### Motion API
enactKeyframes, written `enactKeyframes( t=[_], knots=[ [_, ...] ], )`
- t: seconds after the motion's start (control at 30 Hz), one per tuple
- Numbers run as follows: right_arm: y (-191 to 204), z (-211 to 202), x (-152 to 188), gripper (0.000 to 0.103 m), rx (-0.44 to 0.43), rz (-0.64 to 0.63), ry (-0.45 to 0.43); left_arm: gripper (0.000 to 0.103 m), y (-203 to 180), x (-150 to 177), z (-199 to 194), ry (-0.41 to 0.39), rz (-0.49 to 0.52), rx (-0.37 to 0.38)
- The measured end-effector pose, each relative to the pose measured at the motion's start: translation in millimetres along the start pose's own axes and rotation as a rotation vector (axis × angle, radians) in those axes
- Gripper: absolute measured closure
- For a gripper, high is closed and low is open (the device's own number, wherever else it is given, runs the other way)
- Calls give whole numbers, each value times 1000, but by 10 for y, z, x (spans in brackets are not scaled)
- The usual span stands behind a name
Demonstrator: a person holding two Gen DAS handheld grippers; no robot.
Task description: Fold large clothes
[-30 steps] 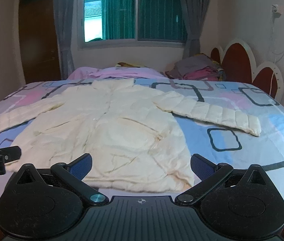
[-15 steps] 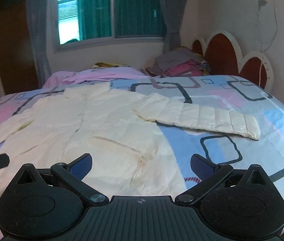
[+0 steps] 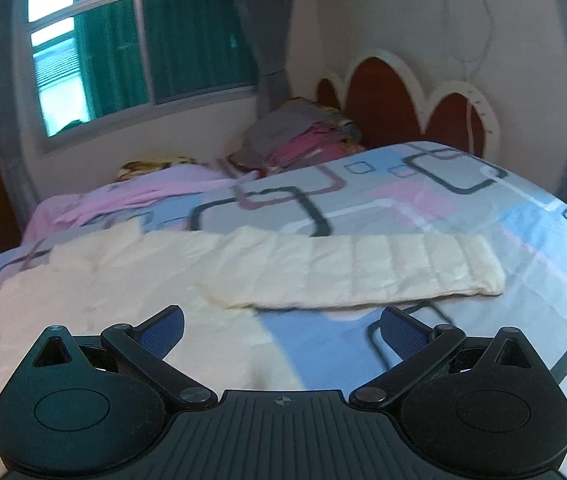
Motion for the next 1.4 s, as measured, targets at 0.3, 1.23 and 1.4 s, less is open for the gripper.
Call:
enactKeyframes(
  t=[0.3,1.23,1.4],
  knots=[
    [-1116,612,-363,40,92,157,22,15,-318,-227,538,47,9,-62],
    [-2292,1470,-572,100,141,432,-12,12,-304,-473,1162,138,-27,-178],
    [-1447,1304,-879,100,30,166,-111,26,63,-328,1091,161,-7,-228]
  ],
)
Point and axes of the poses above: each gripper's, at about its wrist camera, not at the fingertips, and z roughly the way its jaws point, y to its left, x to its underside, the point moved 9 cm from there along z, roughly the way its jaws point, and after that the axes turned 12 degrees about z, right-handed, at the moved point
